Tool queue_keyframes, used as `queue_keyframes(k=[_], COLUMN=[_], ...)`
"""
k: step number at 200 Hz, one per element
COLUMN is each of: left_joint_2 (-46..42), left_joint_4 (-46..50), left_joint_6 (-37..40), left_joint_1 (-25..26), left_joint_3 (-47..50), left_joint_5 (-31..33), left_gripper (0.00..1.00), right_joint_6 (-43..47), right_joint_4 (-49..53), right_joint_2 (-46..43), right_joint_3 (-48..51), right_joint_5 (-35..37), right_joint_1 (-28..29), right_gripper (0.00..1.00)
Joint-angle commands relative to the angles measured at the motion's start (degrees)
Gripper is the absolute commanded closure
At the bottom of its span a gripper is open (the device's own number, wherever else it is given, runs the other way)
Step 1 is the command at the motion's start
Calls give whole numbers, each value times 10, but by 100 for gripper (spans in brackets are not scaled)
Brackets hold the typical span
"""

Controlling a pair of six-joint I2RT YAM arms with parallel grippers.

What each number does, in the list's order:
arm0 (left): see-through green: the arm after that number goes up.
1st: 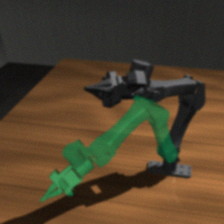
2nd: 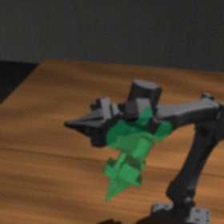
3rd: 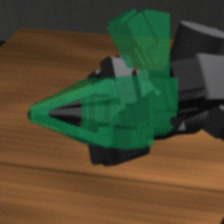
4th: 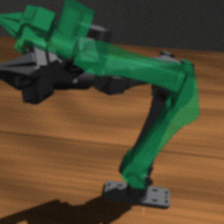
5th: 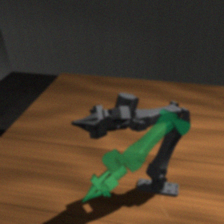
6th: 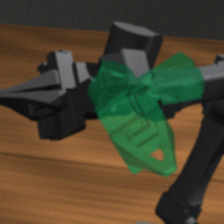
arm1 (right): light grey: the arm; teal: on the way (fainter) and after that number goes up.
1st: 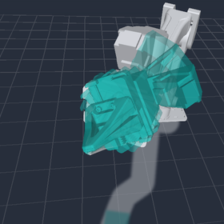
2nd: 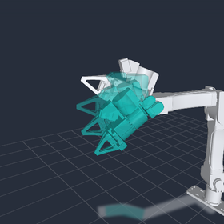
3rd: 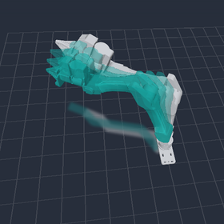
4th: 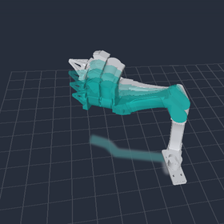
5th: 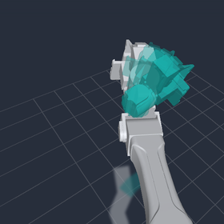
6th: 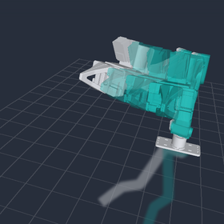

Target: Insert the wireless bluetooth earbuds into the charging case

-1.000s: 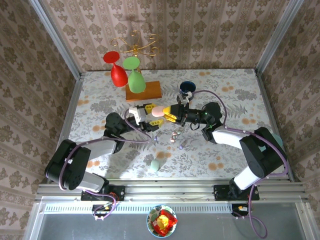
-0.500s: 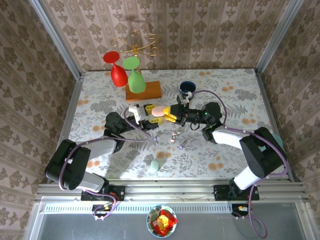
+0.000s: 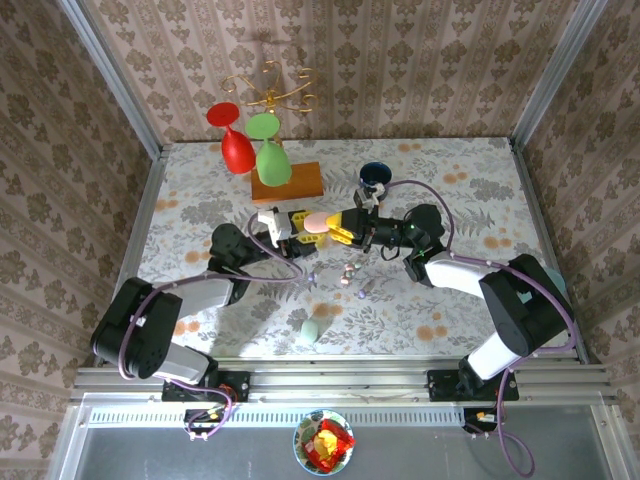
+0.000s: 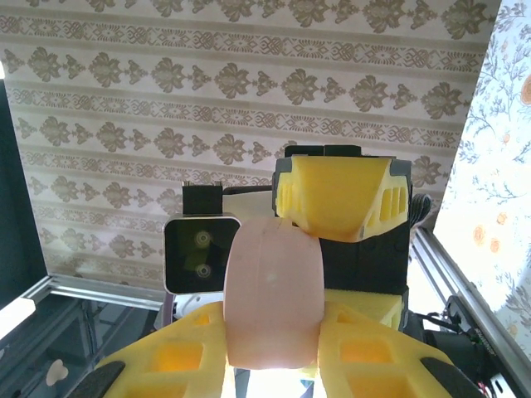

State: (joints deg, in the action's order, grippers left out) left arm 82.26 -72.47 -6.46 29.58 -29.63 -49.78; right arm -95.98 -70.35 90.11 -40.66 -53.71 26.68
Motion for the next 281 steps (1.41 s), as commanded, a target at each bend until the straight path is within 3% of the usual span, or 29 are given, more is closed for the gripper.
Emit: queue_keyframes(k=[1,34,65,88,127,148,193,281], left_joint_2=[4,3,4,5,3,-1,-6,-15], left_joint_4=[-16,-14,-11,-11,-11,-11,-11,-11], left_joint_6=[6,7,12,13,-4,-13,-19,-14], left_joint_1=[3,2,1,1,1,1,-1,0], left_joint_3=[-15,-5,12,30,53,63,80,81], left_joint_5=[-19,-18,-27,-24,-32,-41,-42,-51], left_gripper=[65,65,65,65,65,65,65,65], right_joint_6=[24,91,215,359,719,844,960,984], right_joint_4=[7,103,282,435,710,743,690,663], right_joint_2=[-3,-43,-118,-171,-238,-248,-232,-180], right_joint_3=[9,11,7,-12,-71,-79,-70,-100], right_joint_5=[-5,6,26,52,176,275,275,320], right_joint_1=[1,-17,-49,-62,-28,19,79,105], right_gripper=[90,52,35,26,21,21,20,20])
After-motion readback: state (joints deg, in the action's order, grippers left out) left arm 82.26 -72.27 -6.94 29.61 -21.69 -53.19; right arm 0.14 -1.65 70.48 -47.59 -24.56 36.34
